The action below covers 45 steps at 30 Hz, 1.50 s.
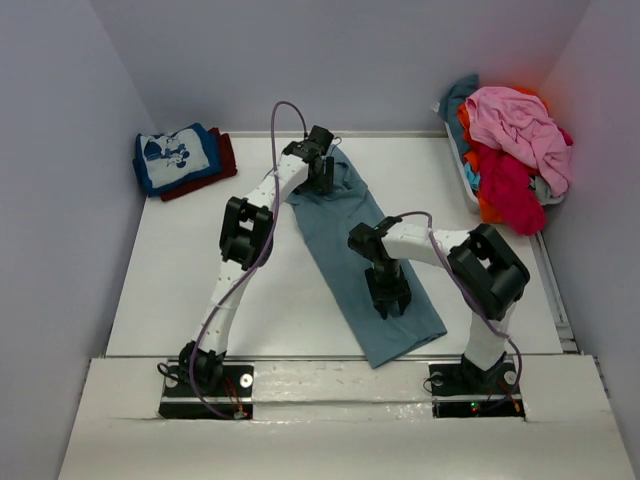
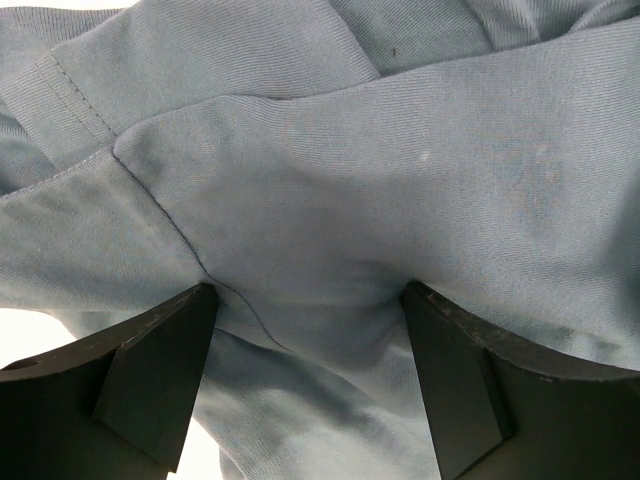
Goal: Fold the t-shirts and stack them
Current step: Rotate the tshirt 90 degrees
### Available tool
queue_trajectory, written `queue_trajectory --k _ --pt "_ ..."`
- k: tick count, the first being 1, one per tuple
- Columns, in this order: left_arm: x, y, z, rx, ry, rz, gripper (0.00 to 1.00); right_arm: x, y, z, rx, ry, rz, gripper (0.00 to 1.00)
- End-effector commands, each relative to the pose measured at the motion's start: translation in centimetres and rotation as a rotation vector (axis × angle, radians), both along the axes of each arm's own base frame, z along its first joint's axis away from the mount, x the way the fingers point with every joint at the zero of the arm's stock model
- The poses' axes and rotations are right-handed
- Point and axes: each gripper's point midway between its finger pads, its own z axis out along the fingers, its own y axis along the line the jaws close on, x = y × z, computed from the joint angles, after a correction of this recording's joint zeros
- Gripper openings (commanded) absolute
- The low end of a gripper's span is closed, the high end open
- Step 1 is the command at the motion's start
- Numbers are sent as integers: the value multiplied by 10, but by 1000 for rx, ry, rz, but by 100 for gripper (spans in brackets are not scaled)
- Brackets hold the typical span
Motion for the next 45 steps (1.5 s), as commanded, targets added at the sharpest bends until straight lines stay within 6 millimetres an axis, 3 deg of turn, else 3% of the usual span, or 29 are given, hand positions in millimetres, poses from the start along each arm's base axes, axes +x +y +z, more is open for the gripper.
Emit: queue_trajectory --k 1,3,8,11,16,20,27,31,35,39,42,43,45 --pt "-20 8 -50 59 121 -5 89 1 26 9 52 6 99 51" --pt "-21 3 -49 69 114 -17 89 2 33 10 57 17 131 51" --pt "-32 -3 -58 86 144 -57 87 2 74 22 127 11 262 51" --pt "-37 -3 -59 108 146 -69 87 10 81 23 112 -21 257 51" --pt "-28 -9 -39 80 99 -75 89 23 63 16 -22 -77 238 53" --pt "-22 -11 -20 62 53 -81 94 46 52 28 36 -138 96 56" --pt "-22 -33 -36 -71 113 -171 95 96 24 70 14 -280 -5 57" --pt "-27 -41 -44 -110 139 -212 95 111 24 91 41 -341 -25 58" --pt "-17 -39 -41 -109 114 -220 95 125 25 112 82 -434 -61 58" --pt "-4 -44 -4 -131 27 -220 94 139 19 126 104 -521 -99 59" --pt "0 -32 17 -90 -34 -184 94 144 10 126 76 -548 -114 60" --pt "7 -31 58 -112 -131 -172 94 141 11 122 84 -536 -110 60" --pt "-10 -18 87 -116 -169 -148 95 138 14 108 95 -507 -91 59"
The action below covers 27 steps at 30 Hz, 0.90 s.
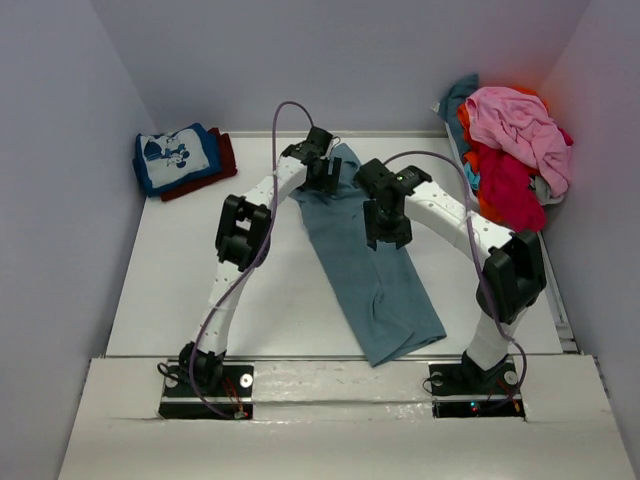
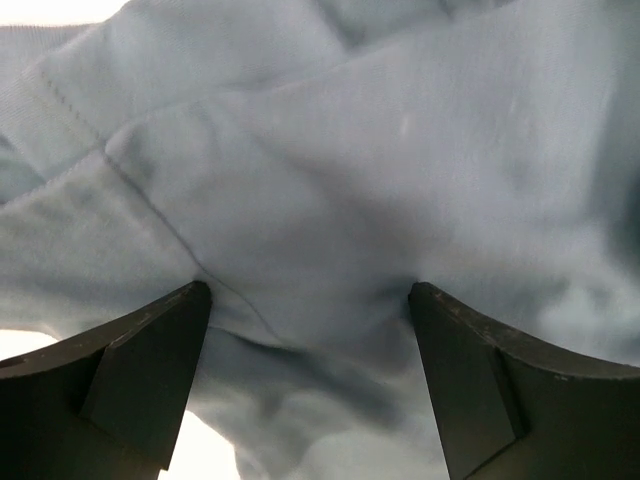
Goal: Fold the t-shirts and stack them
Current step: Rotate the tshirt 90 degrees
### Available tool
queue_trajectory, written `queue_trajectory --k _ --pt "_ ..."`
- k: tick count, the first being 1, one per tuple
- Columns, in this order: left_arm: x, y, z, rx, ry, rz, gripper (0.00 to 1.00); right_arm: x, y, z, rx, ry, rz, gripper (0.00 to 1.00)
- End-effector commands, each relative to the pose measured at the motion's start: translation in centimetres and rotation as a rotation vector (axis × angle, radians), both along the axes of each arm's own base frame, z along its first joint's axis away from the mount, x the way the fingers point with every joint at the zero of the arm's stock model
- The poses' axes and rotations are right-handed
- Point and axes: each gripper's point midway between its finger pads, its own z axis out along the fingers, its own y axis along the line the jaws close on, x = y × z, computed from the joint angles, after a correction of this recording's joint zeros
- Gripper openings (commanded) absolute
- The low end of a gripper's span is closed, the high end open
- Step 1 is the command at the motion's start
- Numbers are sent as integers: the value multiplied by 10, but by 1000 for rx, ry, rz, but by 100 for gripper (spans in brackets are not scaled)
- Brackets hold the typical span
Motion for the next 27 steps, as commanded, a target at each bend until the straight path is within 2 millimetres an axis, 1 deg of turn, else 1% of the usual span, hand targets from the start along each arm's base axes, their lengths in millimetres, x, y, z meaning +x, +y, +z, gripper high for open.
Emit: queue_trajectory --k 1,2,3,4,5,6,7,9,10,11,12,13,14,15,16,17,18,19,20,22,23,24,25,26,27 --pt "-22 12 86 -57 -128 35 95 8 1 -9 23 -39 -7 59" --pt "-34 18 77 -55 -98 52 95 7 2 -15 26 -32 -5 59" --pt "-41 22 97 -70 -123 57 94 7 3 -20 29 -25 -2 59" --pt "-55 26 86 -33 -99 61 94 10 2 -31 21 -11 -11 59" --pt "-56 24 103 -40 -133 63 94 11 2 -36 14 -4 -11 59" --pt "-70 27 109 -35 -135 59 94 13 -1 -42 7 8 -22 59" --pt "-79 24 112 -23 -138 46 94 14 0 -53 -4 32 -20 58" --pt "-93 24 122 -16 -157 37 95 20 -7 -62 -14 48 -52 57" --pt "-94 28 126 1 -159 44 95 22 -7 -68 -2 66 -50 57" --pt "-94 29 130 3 -159 50 95 23 -4 -69 8 68 -41 57" --pt "-98 24 133 -5 -156 37 95 25 -2 -71 17 66 -33 57" --pt "-105 21 132 -14 -122 20 95 27 -1 -72 16 64 -29 57" --pt "-109 13 134 -22 -114 5 94 34 -1 -74 13 65 -30 57" --pt "-115 10 138 -20 -100 -1 94 33 -2 -79 4 80 -24 57" --pt "-123 10 128 18 -58 1 94 43 -1 -75 10 61 -30 56" --pt "-126 6 127 31 -65 -5 94 50 -3 -74 11 51 -39 56" --pt "-138 2 121 59 -59 -9 94 61 0 -72 29 34 -40 55" --pt "-143 -1 118 55 -51 -9 94 65 2 -71 34 29 -40 55" --pt "-150 1 109 55 -24 -5 94 69 0 -69 35 29 -55 54" --pt "-158 0 99 38 13 4 93 77 -2 -63 42 11 -64 54" --pt "-166 -2 91 35 40 0 92 83 -4 -57 43 -6 -73 54" --pt "-171 -6 92 30 43 -9 92 86 -8 -55 45 -13 -81 53" --pt "-173 -5 92 25 47 -5 92 88 -7 -52 51 -23 -78 53" --pt "-178 -9 91 2 68 -15 92 91 -12 -49 58 -31 -91 53" --pt "-188 -12 85 -12 99 -12 92 94 -19 -47 61 -31 -104 53"
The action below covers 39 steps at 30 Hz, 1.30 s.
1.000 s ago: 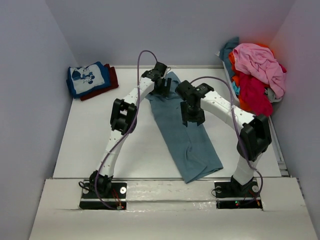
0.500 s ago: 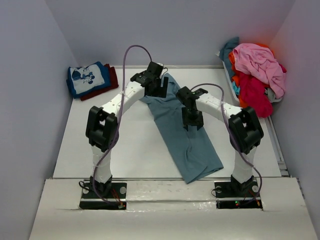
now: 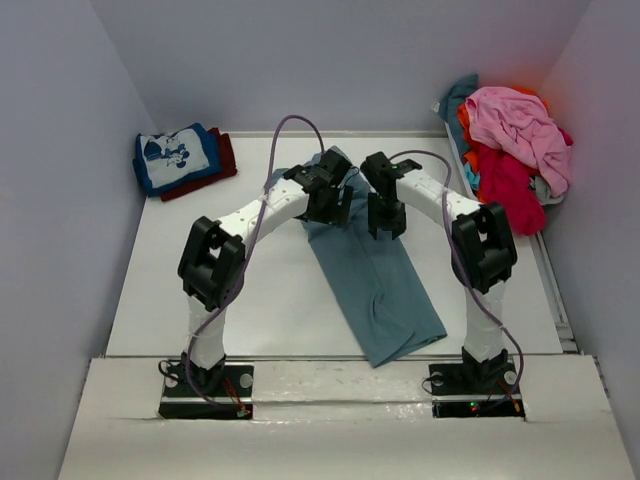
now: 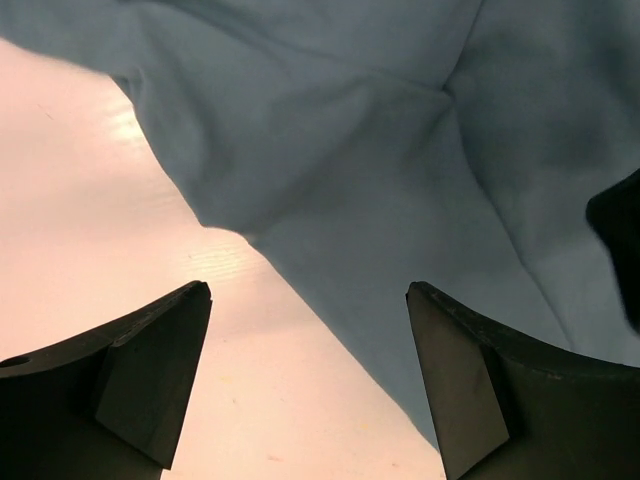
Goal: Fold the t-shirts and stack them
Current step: Rotate the tshirt 90 degrees
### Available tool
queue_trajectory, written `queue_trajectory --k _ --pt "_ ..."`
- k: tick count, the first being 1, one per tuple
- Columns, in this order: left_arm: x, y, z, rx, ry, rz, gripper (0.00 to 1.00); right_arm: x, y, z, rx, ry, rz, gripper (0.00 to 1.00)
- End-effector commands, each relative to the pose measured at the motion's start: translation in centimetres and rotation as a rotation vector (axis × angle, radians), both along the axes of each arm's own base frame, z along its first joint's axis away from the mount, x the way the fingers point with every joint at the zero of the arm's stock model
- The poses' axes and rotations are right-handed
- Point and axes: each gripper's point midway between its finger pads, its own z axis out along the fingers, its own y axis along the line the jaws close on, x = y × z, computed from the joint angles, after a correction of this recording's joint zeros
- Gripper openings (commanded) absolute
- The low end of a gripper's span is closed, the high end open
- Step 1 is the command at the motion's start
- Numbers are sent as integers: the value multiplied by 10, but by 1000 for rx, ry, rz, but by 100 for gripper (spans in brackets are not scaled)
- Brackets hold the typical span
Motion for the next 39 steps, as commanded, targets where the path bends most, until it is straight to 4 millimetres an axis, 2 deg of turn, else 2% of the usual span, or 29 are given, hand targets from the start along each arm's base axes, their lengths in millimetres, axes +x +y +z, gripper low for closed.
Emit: queue_trajectory --k 1,4,6,9,11,12,13,15,17,18,19,20,21,23,24,27,28,30,32,33,35,37,39 --pt "-31 -8 0 -67 89 14 92 27 -12 26 38 -87 -29 53" --pt "-44 -6 -13 -29 119 25 91 32 -12 28 57 -97 -18 53" --pt "-44 -5 -16 -26 118 34 91 36 -12 29 72 -102 -17 53" --pt "-50 -13 -15 -54 137 26 90 42 -4 27 100 -98 -22 52" --pt "-51 -19 -13 -89 141 29 87 53 2 26 133 -99 -27 47" --pt "-51 -19 -13 -93 141 28 87 52 2 17 121 -61 -29 46" --pt "-51 -18 -13 -91 142 41 87 62 7 29 139 -91 -27 45" --pt "-47 -10 -6 -61 109 68 87 69 12 34 151 -102 -15 45" --pt "-44 -6 2 -58 76 79 87 84 17 42 161 -136 -2 46" --pt "-39 1 12 -84 58 103 88 84 18 44 160 -121 8 46" --pt "-35 4 18 -102 48 113 88 87 21 44 165 -114 15 46" --pt "-32 9 22 -114 39 133 88 90 25 28 163 -75 18 46" --pt "-26 16 33 -137 20 165 88 98 31 40 187 -94 24 46" --pt "-18 24 42 -149 -6 188 88 104 37 38 205 -98 32 46" --pt "-10 33 50 -158 -24 218 88 106 45 37 244 -94 39 46" --pt "4 54 61 -180 -39 271 89 115 54 40 303 -97 35 46" --pt "14 71 67 -212 -45 310 89 121 60 42 322 -108 39 46" --pt "20 88 75 -244 -55 341 89 125 68 39 357 -103 49 46" --pt "24 99 77 -236 -61 348 89 124 79 38 416 -91 83 46" --pt "25 99 78 -228 -63 344 89 127 86 41 453 -109 119 46" --pt "25 101 73 -204 -51 342 89 119 96 37 514 -82 161 46" --pt "24 102 68 -196 -42 343 89 122 98 40 529 -109 172 47" --pt "25 100 62 -193 -28 340 89 119 99 33 532 -86 186 47"
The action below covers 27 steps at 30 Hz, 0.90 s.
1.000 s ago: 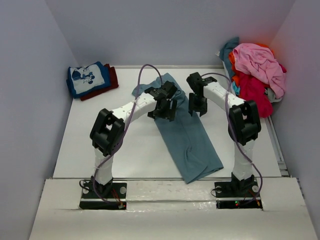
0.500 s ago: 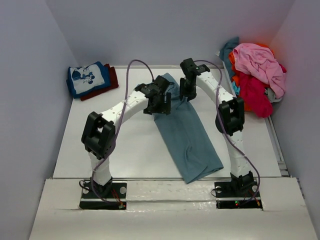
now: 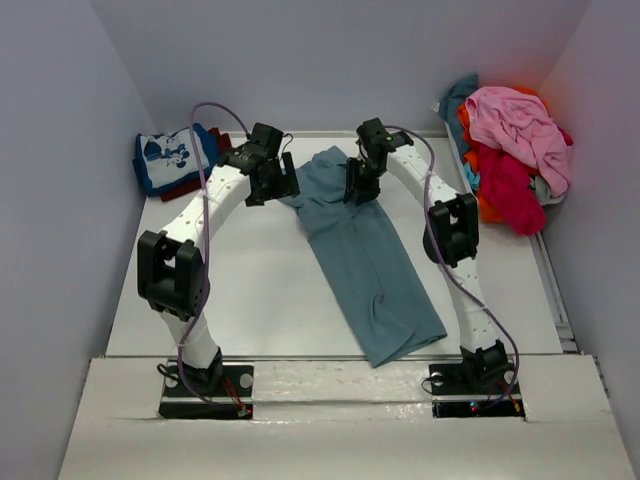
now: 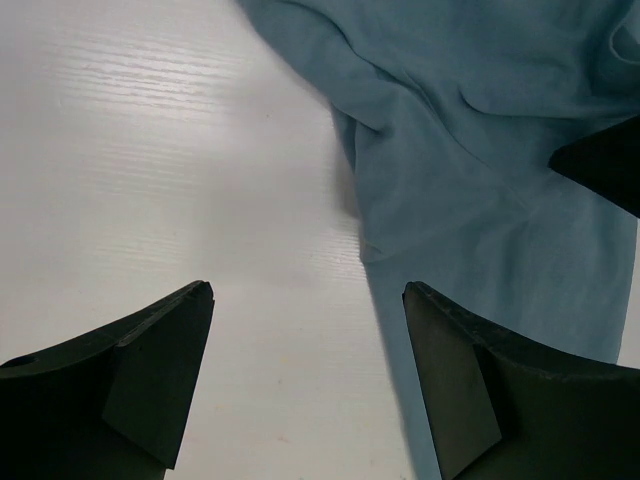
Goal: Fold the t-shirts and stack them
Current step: Rotate the tshirt 90 degrees
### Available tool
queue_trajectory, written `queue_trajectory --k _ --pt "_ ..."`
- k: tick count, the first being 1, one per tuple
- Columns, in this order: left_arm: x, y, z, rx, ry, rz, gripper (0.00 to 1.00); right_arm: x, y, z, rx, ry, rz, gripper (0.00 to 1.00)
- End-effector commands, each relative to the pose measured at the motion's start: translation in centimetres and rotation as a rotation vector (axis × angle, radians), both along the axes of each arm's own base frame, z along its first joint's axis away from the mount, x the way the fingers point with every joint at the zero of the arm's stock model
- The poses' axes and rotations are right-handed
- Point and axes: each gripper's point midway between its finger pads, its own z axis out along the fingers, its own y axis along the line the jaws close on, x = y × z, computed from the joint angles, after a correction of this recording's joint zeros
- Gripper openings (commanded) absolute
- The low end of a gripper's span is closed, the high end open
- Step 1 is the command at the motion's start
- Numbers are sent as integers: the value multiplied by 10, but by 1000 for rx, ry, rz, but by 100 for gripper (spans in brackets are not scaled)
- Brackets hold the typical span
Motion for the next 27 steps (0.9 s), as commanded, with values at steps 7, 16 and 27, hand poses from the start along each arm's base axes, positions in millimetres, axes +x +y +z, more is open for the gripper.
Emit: queue_trajectory --k 7,16,27 --pt "8 -15 21 3 -22 -70 89 1 9 -40 39 37 79 47" --pt "11 -24 10 -9 25 -103 88 32 -47 -60 -13 50 -47 47" --pt "16 -28 -9 5 59 -131 88 44 -128 -38 -59 39 -211 47"
